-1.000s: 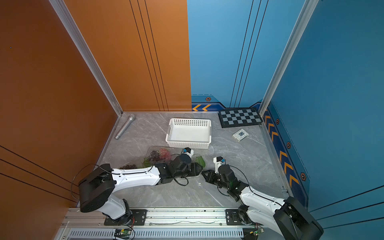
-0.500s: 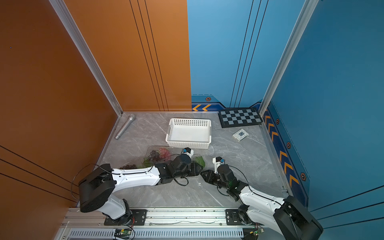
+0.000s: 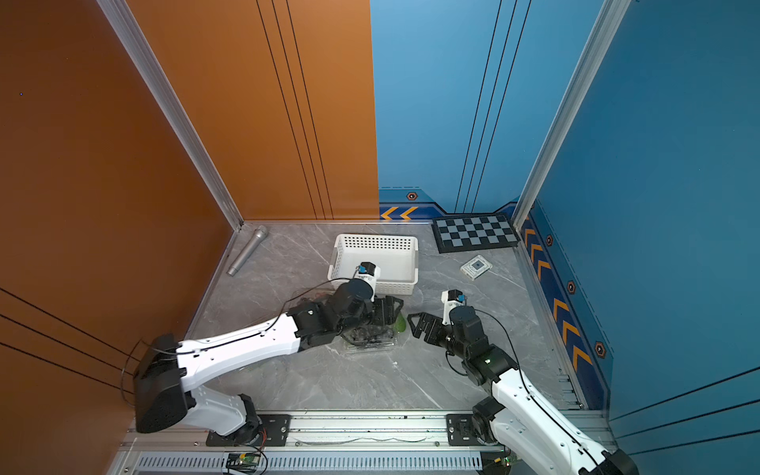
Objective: Pack grapes into containers
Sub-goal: Close the packing box at the center of the board, then reset both arms
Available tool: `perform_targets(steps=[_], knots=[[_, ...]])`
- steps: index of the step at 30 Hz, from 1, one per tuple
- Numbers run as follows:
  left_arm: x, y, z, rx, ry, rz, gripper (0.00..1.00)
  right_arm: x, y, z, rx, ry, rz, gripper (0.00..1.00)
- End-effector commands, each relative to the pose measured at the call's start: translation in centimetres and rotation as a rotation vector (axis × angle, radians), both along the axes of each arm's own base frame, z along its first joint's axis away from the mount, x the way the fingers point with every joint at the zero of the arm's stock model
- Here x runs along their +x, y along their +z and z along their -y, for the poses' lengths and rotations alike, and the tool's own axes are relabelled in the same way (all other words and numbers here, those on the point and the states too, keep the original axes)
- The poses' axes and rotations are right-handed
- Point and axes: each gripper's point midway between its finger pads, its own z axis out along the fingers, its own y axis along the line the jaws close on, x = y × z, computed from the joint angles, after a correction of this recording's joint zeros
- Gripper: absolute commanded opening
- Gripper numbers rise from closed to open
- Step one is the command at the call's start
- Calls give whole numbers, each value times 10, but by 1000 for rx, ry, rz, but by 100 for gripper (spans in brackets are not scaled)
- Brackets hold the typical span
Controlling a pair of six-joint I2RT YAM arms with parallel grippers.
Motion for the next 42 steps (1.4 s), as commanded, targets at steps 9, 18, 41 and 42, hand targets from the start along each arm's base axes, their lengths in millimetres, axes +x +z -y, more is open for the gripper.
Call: perform_targets(steps=[9, 18, 41, 42], knots=[[64, -12, -268, 454, 587, 132, 93, 59, 29, 118, -463, -359, 100, 100], [72, -49, -359, 512, 801, 173, 99, 74, 24, 187, -504, -590, 219, 100], [110, -129, -366, 561, 664, 265, 98, 138, -31, 182, -667, -457, 310, 100], [111, -131, -365, 552, 656, 271, 98, 139, -31, 182, -671, -456, 324, 100]])
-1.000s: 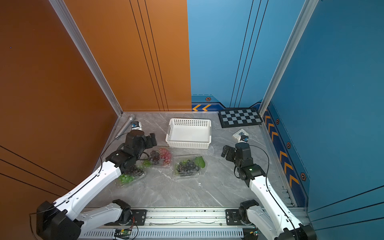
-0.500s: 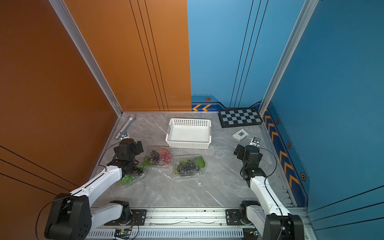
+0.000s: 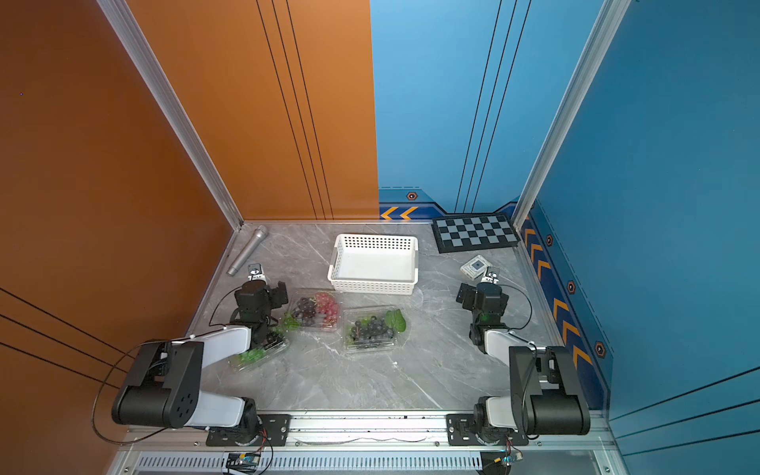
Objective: Pack grapes into containers
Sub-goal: Reset both arms
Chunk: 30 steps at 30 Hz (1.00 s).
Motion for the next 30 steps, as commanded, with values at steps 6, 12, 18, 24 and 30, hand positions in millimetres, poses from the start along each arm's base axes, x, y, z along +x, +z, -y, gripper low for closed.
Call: perform_targets(steps=[6, 12, 18, 24, 30], knots=[[11, -11, 17, -20, -141, 40, 98, 11, 0, -11, -50, 71, 150, 100], [12, -17, 31, -19, -229, 57, 98, 13, -2, -12, -80, 63, 107, 100], [11, -17, 31, -13, -221, 57, 98, 13, -1, -14, -96, 60, 113, 100], [10, -16, 30, -8, -208, 58, 98, 14, -2, -16, -96, 75, 107, 100], [11, -16, 30, -10, -208, 60, 98, 14, -2, -16, -95, 77, 108, 100]])
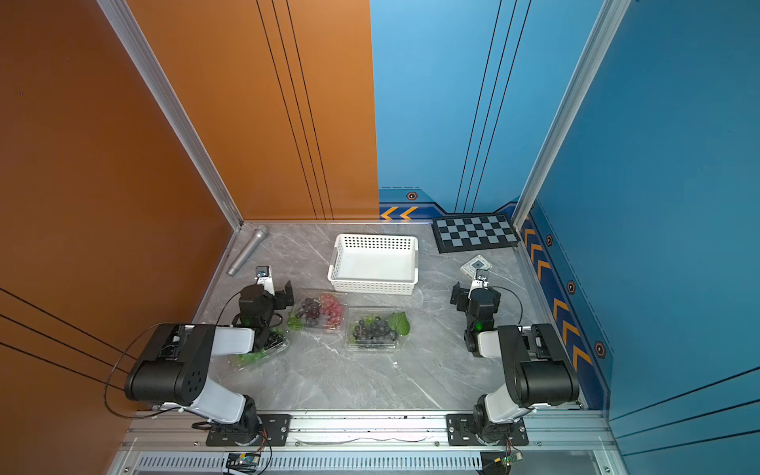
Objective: Pack grapes into containers
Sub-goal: Reset both arms
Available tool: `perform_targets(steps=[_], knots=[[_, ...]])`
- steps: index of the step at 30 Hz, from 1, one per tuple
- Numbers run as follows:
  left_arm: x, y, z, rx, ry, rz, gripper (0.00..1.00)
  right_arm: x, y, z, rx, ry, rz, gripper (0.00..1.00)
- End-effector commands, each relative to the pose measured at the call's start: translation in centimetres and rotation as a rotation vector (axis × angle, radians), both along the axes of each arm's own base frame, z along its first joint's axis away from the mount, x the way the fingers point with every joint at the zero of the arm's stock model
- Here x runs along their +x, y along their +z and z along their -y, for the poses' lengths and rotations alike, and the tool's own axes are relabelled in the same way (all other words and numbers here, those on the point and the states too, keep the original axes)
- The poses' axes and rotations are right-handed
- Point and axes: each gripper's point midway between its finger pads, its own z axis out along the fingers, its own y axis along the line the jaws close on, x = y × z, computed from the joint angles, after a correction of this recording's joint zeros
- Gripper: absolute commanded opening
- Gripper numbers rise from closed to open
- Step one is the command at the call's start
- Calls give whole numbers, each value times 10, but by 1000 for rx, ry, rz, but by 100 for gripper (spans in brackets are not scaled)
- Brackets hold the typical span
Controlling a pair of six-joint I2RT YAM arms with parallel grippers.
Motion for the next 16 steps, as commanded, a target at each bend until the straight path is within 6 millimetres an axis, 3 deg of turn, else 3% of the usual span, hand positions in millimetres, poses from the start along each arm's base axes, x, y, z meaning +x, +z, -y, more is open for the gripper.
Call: perform_targets(steps=[1, 16], knots=[[-2, -3, 4, 2, -19, -2, 98, 5, 7, -1, -17, 2, 21, 100], [-2, -3, 4, 3, -20, -2, 98, 6, 7, -2, -13, 8, 21, 100]])
